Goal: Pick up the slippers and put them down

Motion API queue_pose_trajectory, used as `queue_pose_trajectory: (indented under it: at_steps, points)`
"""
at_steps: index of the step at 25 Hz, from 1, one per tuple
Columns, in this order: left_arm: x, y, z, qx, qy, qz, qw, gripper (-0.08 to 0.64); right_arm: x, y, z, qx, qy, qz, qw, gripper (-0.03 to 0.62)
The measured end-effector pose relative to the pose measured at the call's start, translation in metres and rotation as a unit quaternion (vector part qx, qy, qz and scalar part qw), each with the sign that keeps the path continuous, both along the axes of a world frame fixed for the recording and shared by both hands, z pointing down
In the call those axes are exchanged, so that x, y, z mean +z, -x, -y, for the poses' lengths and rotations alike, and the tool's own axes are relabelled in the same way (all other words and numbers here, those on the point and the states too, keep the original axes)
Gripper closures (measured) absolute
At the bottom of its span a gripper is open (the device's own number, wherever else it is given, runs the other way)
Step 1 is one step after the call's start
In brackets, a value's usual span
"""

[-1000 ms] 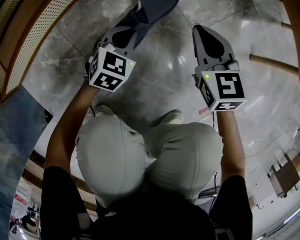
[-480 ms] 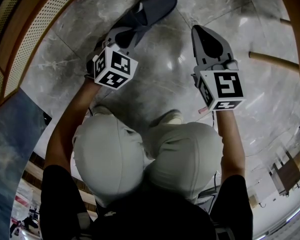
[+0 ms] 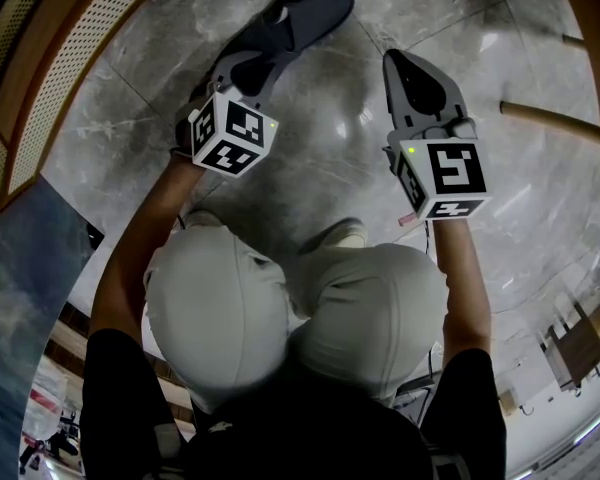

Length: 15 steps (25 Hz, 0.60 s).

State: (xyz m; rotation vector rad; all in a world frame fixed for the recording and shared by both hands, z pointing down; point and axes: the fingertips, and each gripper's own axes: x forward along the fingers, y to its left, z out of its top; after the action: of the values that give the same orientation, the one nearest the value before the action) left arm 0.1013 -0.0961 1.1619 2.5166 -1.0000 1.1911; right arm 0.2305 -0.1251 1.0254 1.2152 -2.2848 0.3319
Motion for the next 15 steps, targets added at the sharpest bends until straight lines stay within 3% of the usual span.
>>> queue_pose_trajectory:
  at_steps: [5,15]
  points:
    - [-0.007,-0.002,0.001,-0.005,0.002,-0.026,0.9997,0.402,0.001,-0.003,-0.001,0.005,0.002,-0.002,1.0,0.592]
    - [-0.041,0.002,0.006,-0.02,0.004,-0.055,0.9983,0.385,-0.029,0.001,0.001,0.016,0.0,0.001,1.0,0.592]
